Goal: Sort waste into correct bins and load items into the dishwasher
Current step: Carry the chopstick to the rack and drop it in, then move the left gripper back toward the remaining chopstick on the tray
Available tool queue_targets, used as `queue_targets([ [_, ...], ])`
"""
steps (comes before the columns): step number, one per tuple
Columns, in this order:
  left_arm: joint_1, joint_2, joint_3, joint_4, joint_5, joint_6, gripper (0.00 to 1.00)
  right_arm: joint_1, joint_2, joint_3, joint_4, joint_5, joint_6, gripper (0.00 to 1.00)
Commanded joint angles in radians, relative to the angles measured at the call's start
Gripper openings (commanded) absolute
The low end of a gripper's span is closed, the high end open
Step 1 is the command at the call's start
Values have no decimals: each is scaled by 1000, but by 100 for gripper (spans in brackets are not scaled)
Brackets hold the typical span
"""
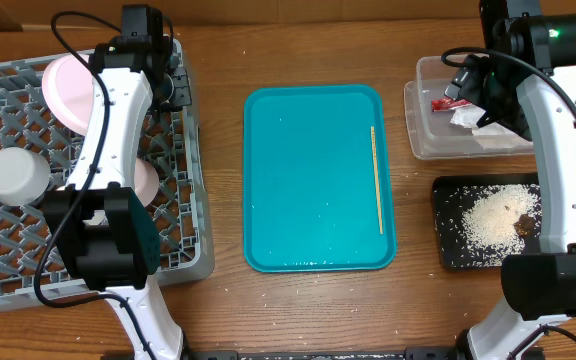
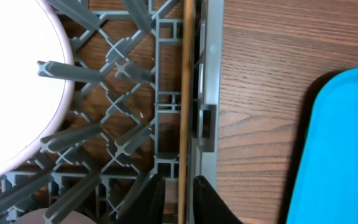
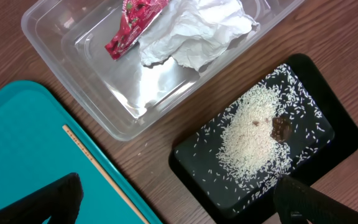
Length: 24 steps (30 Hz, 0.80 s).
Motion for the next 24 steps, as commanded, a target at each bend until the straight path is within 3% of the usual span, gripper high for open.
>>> queue_targets([
  [1,0,-1,5,-5,14,18,20,-1,-23,20,1,3,-8,100],
  [9,-2,-9,57,-114,108,-1,20,-1,-23,20,1,3,-8,100],
  [12,-2,-9,126,-190,283,-1,21,-1,-23,20,1,3,-8,100],
  [15,-16,-9,187,-254,597,0,20,-1,-23,20,1,3,-8,100],
  [17,-42,-9,190,-255,706,-1,22,-1,-23,20,1,3,-8,100],
  [22,-175,-8,179,-254,713,-28,27,-1,-23,20,1,2,-8,100],
  [24,-249,-7,172,-230,677,-45,36,-1,-23,20,1,2,-8,100],
])
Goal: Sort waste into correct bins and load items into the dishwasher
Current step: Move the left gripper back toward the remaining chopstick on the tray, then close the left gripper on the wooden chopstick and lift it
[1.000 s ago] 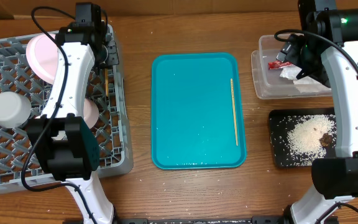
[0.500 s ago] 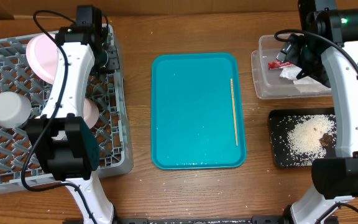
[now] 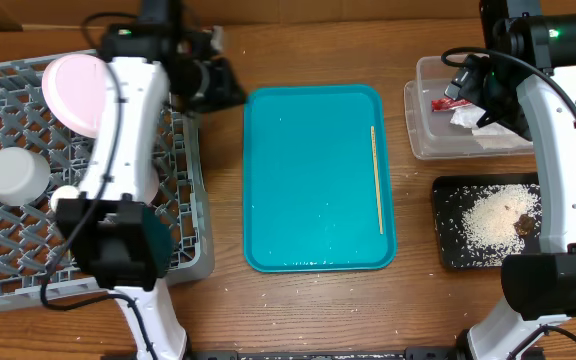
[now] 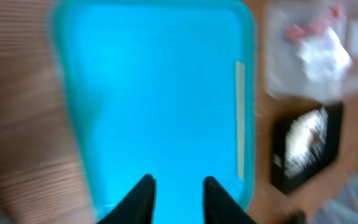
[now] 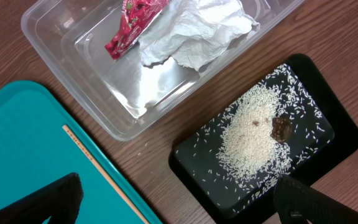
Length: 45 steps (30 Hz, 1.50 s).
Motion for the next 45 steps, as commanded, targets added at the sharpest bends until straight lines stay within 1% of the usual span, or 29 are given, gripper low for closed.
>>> queue_targets([
  [1,-153,-6,-2,31,14,-57,38,-1,-23,20,1,3,-8,100],
  [2,-222,-6,-10,59,-98,-138,38,-1,-23,20,1,3,-8,100],
  [6,-375,0,-22,103,-374,-369,38,-1,-23,20,1,3,-8,100],
  [9,-476,8,-22,132,-513,-509,39,-1,-23,20,1,3,-8,100],
  [12,-563,27,-22,184,-593,-599,39,-1,-23,20,1,3,-8,100],
  [16,-646,74,-22,271,-634,-612,39,-1,-23,20,1,3,-8,100],
  [22,-707,171,-22,341,-680,-626,38,-1,-23,20,1,3,-8,100],
  [27,-714,255,-22,380,-693,-626,36,-1,-23,20,1,2,-8,100],
  [32,-714,312,-22,394,-701,-626,32,-1,-23,20,1,3,-8,100],
  [40,-714,357,-22,385,-721,-629,29,-1,-23,20,1,3,-8,100],
  [45,-714,389,-22,386,-724,-632,29,-1,-23,20,1,3,-8,100],
])
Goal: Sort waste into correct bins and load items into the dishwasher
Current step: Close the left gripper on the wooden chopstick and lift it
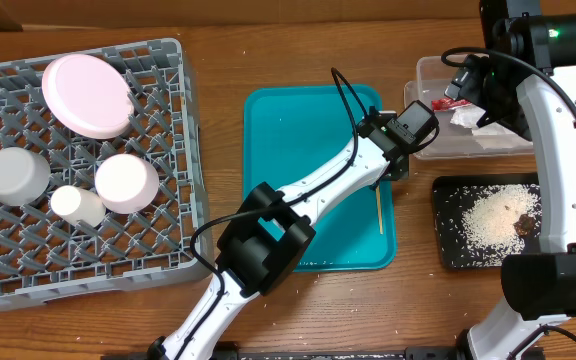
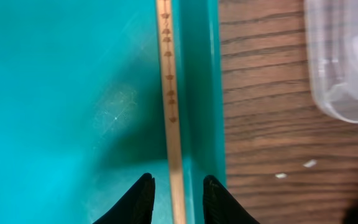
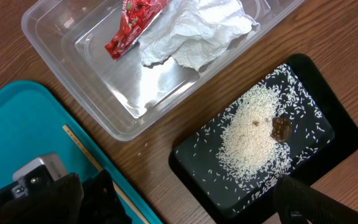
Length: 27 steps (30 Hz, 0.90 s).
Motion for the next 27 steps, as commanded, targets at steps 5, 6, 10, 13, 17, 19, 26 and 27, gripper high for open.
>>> queue_targets([
  [5,2,74,-5,-3,-24,-14,29,-1,-23,20,2,3,-9,100],
  [6,2,79,-5,-4,-24,-14,28,-1,-23,20,2,2,-9,100],
  [10,2,82,-5,-9,-18,-14,9,-1,-23,20,2,3,-8,100],
  [13,5,81,-4,-10,20,-13,4,-1,-23,20,2,3,-9,100],
  [17,15,80,32,-71,55,-13,4,-1,-23,20,2,3,-8,100],
  [19,26,75,76,-134,55,-12,4,-1,-23,20,2,3,-9,100],
  [26,118,18,349,-461,-28,-1,4,-1,-23,20,2,3,-9,100],
  [27,136,8,388,-504,-40,5,4,-1,-23,20,2,3,-9,100],
])
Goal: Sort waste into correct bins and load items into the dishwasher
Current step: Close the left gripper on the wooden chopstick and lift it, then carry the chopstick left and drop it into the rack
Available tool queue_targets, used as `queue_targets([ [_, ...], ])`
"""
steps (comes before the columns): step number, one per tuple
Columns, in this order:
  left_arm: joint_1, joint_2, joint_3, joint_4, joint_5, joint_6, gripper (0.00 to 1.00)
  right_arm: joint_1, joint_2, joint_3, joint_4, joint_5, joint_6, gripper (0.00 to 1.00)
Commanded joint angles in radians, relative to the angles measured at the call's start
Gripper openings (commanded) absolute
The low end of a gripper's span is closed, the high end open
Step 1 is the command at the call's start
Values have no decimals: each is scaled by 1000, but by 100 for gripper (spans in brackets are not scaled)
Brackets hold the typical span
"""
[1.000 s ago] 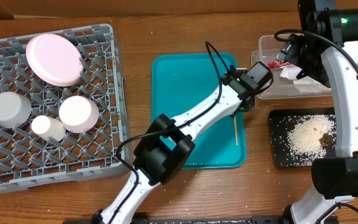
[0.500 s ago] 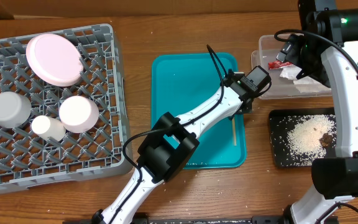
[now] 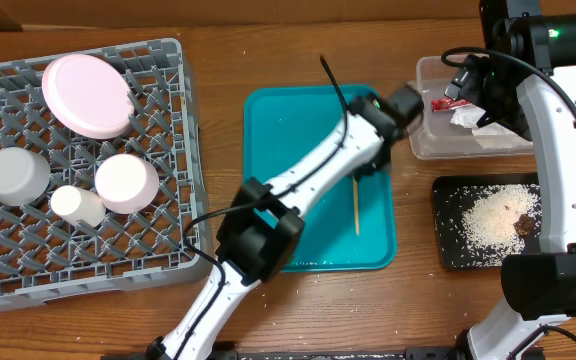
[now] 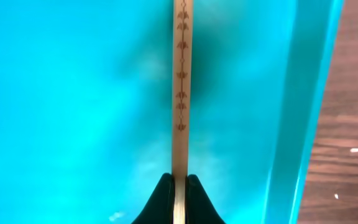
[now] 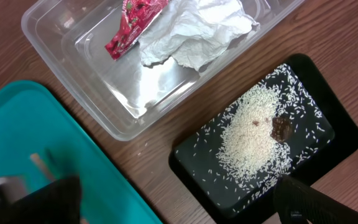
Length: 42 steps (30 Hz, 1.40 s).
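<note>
A pale wooden chopstick (image 4: 181,93) with a small brown pattern is pinched between the black fingers of my left gripper (image 4: 179,182), which is shut on it over the right part of the teal tray (image 3: 298,180). Overhead, the chopstick (image 3: 357,207) runs lengthwise just inside the tray's right rim, below my left gripper (image 3: 366,165). My right gripper (image 5: 179,205) is wide open and holds nothing, high above the clear bin (image 5: 104,81). The grey dish rack (image 3: 183,150) stands at the far left.
The clear bin holds a red wrapper (image 5: 132,25) and crumpled white tissue (image 5: 191,31). A black tray (image 5: 328,124) with spilled rice and a brown lump lies in front of it. In the rack sit a pink plate (image 3: 86,82), a white bowl (image 3: 13,175), a pink bowl (image 3: 126,182) and a small cup (image 3: 76,205).
My left gripper was open astride the chopstick by the tray's right rim. It is now shut on it, and the chopstick sits further left, away from the rim. The right arm is unchanged.
My left gripper was at the rack's right edge with a chopstick lying between its fingers. Then it was open and empty, swung toward the teal tray. Then it stood open astride the tray's chopstick, and now it grips that chopstick. The right gripper stayed open over the bin.
</note>
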Motion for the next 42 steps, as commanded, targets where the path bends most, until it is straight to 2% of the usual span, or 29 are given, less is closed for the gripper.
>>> queue_targets([
  [1,82,-56,175,-123,-64,27,4,-1,-23,20,1,3,-8,100],
  [8,224,-136,331,-298,-64,179,4,-1,-23,20,1,3,-8,100],
  [13,338,-189,334,-393,-65,189,4,-1,-23,20,1,3,-8,100],
  [18,460,-217,334,-394,20,342,4,-1,-23,20,1,3,-8,100],
  [22,534,-223,333,-394,89,402,4,-1,-23,20,1,3,-8,100],
  [28,621,-223,333,-394,89,478,4,-1,-23,20,1,3,-8,100],
  [35,709,-223,314,-394,62,488,4,-1,-23,20,1,3,-8,100],
  [42,764,-223,203,-336,11,503,4,-1,-23,20,1,3,-8,100],
])
